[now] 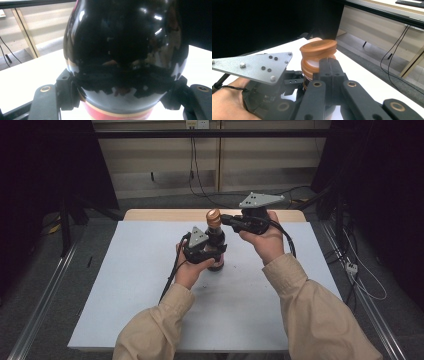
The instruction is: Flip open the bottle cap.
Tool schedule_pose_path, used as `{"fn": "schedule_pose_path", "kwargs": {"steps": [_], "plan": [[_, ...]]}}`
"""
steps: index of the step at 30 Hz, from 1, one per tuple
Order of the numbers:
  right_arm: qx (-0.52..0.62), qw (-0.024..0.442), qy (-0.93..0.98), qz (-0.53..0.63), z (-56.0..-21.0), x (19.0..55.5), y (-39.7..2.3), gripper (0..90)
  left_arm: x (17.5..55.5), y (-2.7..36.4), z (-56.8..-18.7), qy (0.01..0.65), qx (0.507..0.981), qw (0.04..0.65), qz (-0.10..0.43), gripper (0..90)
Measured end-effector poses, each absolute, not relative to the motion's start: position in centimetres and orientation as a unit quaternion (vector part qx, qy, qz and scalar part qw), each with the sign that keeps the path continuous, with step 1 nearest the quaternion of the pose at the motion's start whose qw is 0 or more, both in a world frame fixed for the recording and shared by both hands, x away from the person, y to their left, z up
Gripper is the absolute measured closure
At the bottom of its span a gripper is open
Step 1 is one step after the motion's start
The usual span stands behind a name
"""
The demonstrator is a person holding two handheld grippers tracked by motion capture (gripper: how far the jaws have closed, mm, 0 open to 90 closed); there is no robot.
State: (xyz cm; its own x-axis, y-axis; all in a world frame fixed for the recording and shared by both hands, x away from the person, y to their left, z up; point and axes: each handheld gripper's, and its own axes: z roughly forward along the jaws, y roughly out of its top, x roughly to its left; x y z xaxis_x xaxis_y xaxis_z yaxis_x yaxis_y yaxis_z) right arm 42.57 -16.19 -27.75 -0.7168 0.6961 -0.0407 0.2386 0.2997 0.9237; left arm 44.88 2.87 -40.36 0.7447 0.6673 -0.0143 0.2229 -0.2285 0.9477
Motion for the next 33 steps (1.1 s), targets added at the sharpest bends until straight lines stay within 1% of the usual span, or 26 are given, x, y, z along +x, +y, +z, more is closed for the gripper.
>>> {"fn": "schedule_pose_path", "kwargs": {"steps": [33], "plan": [[0.295, 0.225, 0.776, 0.510, -27.51, 42.68, -15.92, 90.0, 44.98, 3.10, -40.26, 0.292, 0.762, 0.543, 0.198, 30.3]]}}
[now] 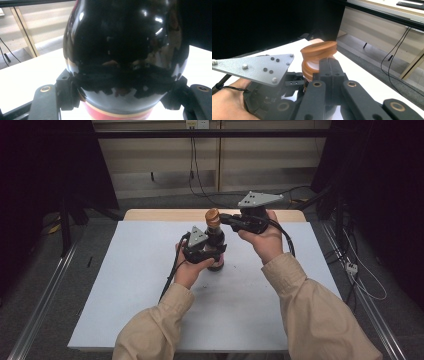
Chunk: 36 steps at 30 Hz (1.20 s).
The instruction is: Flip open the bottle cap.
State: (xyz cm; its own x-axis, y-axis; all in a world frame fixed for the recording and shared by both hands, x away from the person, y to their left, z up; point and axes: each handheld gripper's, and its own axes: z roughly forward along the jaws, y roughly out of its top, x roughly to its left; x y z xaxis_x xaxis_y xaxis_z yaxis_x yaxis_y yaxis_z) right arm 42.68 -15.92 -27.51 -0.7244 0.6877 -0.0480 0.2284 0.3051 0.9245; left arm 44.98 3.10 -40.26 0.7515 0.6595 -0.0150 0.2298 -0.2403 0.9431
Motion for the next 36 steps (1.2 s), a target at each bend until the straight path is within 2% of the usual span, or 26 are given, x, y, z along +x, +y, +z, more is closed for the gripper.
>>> {"fn": "schedule_pose_path", "kwargs": {"steps": [36], "plan": [[0.295, 0.226, 0.773, 0.514, -27.08, 42.79, -15.87, 90.0, 44.94, 2.88, -40.35, 0.294, 0.760, 0.545, 0.198, 30.2]]}}
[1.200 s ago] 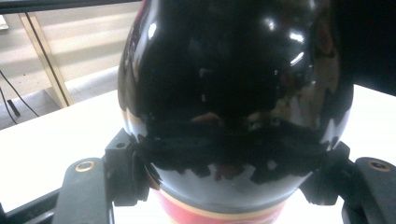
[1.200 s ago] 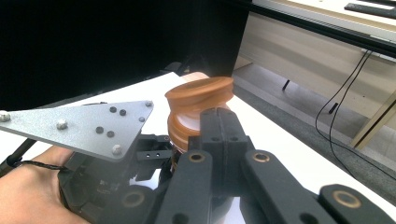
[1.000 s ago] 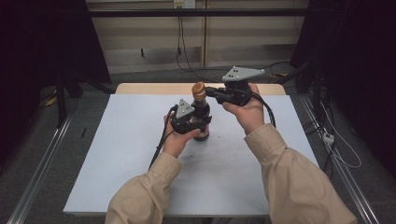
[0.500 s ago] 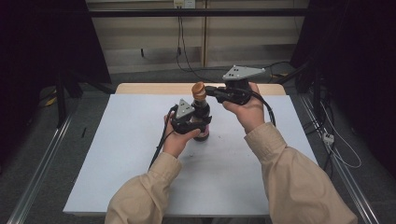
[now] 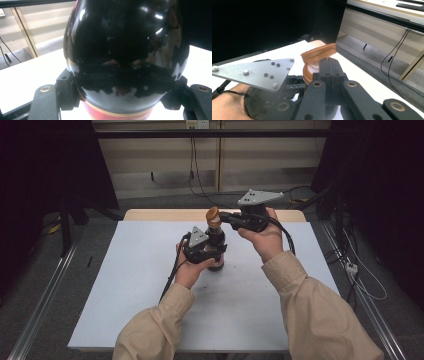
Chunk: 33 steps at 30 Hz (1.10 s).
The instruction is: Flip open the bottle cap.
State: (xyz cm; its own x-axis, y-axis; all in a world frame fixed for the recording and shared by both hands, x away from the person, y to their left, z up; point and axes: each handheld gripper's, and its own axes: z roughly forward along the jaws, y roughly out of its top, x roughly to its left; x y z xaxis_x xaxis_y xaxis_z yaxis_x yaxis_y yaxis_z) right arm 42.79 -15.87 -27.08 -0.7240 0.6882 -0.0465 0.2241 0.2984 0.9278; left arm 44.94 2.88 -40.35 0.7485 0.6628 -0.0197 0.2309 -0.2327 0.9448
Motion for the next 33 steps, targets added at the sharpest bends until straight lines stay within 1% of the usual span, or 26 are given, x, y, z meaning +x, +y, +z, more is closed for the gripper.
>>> {"fn": "schedule_pose_path", "kwargs": {"steps": [6, 9, 10, 16, 17, 19, 33], "plan": [[0.295, 0.224, 0.770, 0.519, -27.10, 42.84, -15.84, 90.0, 44.92, 2.79, -40.41, 0.301, 0.755, 0.545, 0.206, 30.2], [0.295, 0.223, 0.770, 0.520, -27.10, 42.87, -15.89, 90.0, 44.99, 2.86, -40.39, 0.296, 0.758, 0.546, 0.198, 30.2], [0.295, 0.223, 0.770, 0.520, -27.09, 42.87, -15.88, 90.0, 44.92, 2.79, -40.41, 0.301, 0.755, 0.545, 0.205, 30.2], [0.295, 0.223, 0.770, 0.520, -27.09, 42.87, -15.85, 90.0, 44.92, 2.79, -40.39, 0.301, 0.756, 0.544, 0.205, 30.2], [0.295, 0.224, 0.770, 0.519, -27.08, 42.85, -15.85, 90.0, 44.97, 2.85, -40.38, 0.296, 0.758, 0.546, 0.197, 30.2], [0.295, 0.223, 0.770, 0.519, -27.07, 42.84, -15.84, 90.0, 44.92, 2.79, -40.40, 0.301, 0.755, 0.545, 0.205, 30.2], [0.293, 0.226, 0.769, 0.521, -27.00, 42.88, -15.77, 90.0, 44.94, 2.84, -40.41, 0.301, 0.755, 0.545, 0.204, 30.2]]}}
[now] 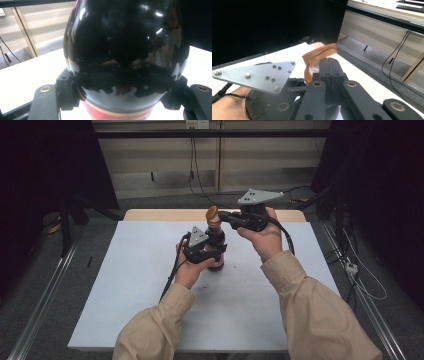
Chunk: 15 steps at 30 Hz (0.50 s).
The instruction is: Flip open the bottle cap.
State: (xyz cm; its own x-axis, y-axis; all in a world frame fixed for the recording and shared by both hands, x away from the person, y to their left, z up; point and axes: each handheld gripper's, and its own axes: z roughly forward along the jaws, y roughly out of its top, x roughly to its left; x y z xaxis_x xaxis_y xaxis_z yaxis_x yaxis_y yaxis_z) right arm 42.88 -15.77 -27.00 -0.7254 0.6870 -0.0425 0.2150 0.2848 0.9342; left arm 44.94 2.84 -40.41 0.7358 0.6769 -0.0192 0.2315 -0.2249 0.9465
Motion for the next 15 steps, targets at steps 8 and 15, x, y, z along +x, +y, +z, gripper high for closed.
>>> {"fn": "schedule_pose_path", "kwargs": {"steps": [8, 15], "plan": [[0.290, 0.224, 0.767, 0.527, -26.58, 42.86, -15.52, 90.0, 44.95, 2.85, -40.42, 0.294, 0.758, 0.547, 0.198, 30.1], [0.289, 0.224, 0.768, 0.526, -26.57, 42.91, -15.06, 90.0, 44.94, 2.88, -40.43, 0.295, 0.757, 0.548, 0.198, 30.1]]}}
